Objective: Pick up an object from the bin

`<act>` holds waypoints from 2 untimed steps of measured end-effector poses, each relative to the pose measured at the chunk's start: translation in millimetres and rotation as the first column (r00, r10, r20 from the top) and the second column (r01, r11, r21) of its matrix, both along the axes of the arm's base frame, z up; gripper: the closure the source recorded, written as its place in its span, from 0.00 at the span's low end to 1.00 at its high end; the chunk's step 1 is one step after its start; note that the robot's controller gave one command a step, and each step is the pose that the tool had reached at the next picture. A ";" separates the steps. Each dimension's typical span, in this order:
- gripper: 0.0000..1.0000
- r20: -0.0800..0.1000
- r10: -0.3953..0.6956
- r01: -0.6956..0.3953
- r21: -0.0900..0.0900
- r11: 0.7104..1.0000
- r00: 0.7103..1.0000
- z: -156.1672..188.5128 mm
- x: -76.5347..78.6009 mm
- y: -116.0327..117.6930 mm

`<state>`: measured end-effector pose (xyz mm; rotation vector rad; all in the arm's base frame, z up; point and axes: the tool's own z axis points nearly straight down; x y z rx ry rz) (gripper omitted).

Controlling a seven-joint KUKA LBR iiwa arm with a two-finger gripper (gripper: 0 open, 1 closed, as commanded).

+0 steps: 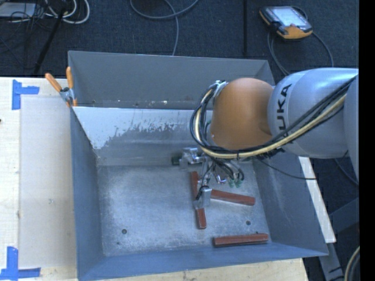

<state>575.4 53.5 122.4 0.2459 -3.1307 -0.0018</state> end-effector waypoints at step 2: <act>0.00 0.003 0.228 -0.228 -0.001 0.974 0.974 -25.9 4.0 -55.8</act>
Offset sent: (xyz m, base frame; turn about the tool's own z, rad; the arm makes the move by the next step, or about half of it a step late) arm 0.0214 -0.0923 -0.0377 -0.4088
